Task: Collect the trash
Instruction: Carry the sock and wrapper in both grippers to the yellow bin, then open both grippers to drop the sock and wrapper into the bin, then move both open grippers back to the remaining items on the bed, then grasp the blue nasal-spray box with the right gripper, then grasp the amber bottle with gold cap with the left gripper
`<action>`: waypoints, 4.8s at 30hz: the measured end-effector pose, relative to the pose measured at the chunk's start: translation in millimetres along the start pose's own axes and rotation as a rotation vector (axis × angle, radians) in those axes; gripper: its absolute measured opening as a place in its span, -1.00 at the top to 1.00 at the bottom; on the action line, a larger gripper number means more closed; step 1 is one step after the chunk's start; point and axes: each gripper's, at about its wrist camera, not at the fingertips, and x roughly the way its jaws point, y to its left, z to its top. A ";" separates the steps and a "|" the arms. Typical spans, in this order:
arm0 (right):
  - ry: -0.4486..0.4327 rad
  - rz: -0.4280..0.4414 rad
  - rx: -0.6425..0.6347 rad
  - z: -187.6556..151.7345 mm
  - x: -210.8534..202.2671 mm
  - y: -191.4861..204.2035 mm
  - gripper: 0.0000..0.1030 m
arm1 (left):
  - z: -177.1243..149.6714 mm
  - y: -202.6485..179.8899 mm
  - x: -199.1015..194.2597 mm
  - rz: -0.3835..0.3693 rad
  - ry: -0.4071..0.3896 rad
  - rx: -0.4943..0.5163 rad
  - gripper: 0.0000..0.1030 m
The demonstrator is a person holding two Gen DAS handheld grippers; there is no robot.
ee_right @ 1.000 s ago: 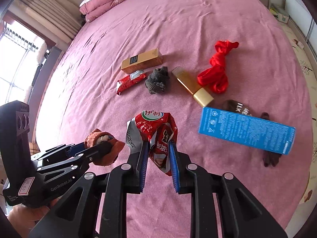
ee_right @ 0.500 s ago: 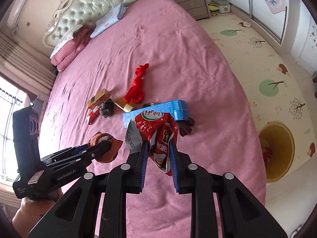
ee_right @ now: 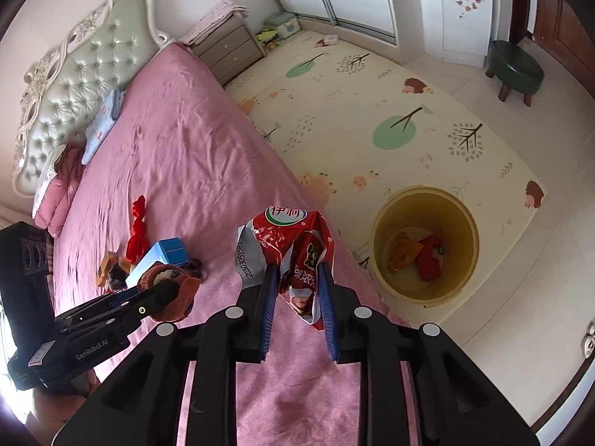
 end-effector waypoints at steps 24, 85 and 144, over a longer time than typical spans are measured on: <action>-0.119 -0.121 0.295 31.0 -13.5 -163.1 0.15 | 83.0 -135.7 133.4 -0.148 0.125 0.172 -0.71; 0.226 0.125 -0.068 -60.9 143.8 252.4 -0.71 | -96.5 264.4 -85.3 0.179 -0.031 -0.460 -0.71; 0.364 0.160 -0.156 -28.2 229.6 301.3 0.09 | -35.3 385.4 15.1 0.177 0.030 -0.901 0.33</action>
